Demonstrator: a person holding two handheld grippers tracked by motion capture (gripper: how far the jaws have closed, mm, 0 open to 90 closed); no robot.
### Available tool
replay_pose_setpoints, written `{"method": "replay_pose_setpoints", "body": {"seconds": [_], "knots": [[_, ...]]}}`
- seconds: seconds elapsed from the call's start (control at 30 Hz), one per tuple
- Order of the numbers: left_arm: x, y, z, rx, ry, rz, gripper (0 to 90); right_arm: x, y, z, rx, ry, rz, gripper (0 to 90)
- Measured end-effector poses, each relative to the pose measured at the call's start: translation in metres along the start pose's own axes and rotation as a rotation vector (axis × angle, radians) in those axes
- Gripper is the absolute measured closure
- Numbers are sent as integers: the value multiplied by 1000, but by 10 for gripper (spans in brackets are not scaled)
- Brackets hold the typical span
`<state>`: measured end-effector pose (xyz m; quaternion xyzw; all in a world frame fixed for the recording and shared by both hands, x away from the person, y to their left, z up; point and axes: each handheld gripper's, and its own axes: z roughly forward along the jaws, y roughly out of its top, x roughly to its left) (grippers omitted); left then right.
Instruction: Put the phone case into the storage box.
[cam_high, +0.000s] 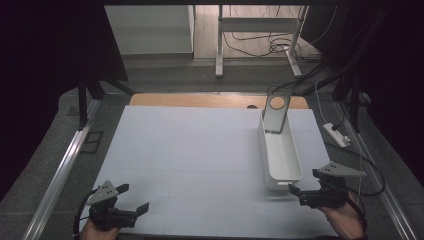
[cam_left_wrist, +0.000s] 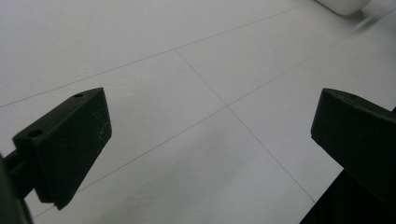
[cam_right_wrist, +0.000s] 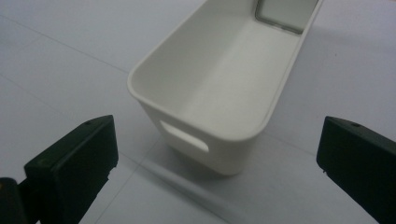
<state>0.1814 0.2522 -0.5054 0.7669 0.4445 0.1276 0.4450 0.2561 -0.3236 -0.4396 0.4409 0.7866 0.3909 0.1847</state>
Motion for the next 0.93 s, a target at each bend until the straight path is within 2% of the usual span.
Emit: {"method": "replay_pose_setpoints", "body": {"seconds": [0.33,0.5,0.6,0.67,0.93], "knots": [[1,0,0,-5,1,-6,0,4,-24,-5,21,-4,29,0],[1,-1,-1,-7,2,-7,0,6,-34,-7,38,-18,25,0],[1,0,-1,-7,1,-7,0,6,-41,-5,68,-14,12,0],[1,0,-1,-6,1,-5,0,6,-42,-4,89,-26,6,0],[1,0,0,-9,0,-7,0,7,-42,-3,92,-42,4,0]]}}
